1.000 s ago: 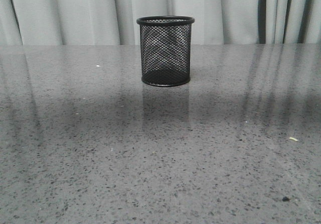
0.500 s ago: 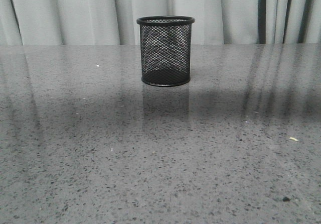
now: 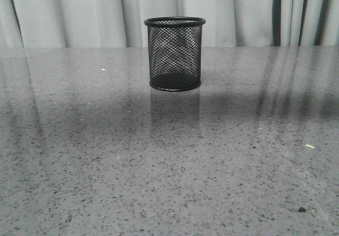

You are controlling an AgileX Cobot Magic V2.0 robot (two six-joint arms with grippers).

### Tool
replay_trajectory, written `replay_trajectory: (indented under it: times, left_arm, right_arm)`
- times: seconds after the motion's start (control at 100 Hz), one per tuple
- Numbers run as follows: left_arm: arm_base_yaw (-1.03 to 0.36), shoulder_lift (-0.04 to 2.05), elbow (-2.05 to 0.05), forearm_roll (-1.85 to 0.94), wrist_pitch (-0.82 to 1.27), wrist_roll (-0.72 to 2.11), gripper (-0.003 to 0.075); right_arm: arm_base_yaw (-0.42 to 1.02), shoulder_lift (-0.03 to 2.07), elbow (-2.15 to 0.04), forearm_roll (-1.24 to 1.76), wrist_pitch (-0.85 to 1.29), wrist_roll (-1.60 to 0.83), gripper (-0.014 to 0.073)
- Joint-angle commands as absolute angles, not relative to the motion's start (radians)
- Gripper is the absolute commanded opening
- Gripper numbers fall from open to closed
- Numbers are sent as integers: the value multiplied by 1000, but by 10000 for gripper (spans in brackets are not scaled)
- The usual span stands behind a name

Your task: Put scissors into bucket

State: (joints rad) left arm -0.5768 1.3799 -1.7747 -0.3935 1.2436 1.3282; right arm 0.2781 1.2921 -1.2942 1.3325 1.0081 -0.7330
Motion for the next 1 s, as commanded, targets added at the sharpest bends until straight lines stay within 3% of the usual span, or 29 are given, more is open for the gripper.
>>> replay_trajectory:
  times: [0.0, 0.15, 0.22, 0.37, 0.52, 0.73, 0.99]
  left_arm:
    - [-585, 1351, -1808, -456, 1217, 1318, 119]
    - [-583, 1347, -1808, -448, 1199, 1292, 446]
    - [-583, 1335, -1808, -413, 1183, 1266, 514]
    - [-571, 1300, -1808, -262, 1081, 1028, 513]
    - [-484, 1271, -1808, -184, 1062, 906, 513]
    - [-339, 1237, -1808, -186, 1060, 853, 513]
    - [-252, 1219, -1808, -187, 1060, 846, 513]
  right_arm:
    - [278, 1274, -1329, 1392, 973, -757, -66]
    - [278, 1274, -1329, 1390, 958, -757, -66]
    - [278, 1274, -1329, 1370, 940, -757, -65]
    - [278, 1274, -1362, 1211, 858, -735, -54]
    - [276, 1292, -1478, 890, 813, -551, -53]
    - [276, 1417, -1726, 515, 1023, -330, -53]
    - [290, 1615, -1952, 378, 1284, -259, -53]
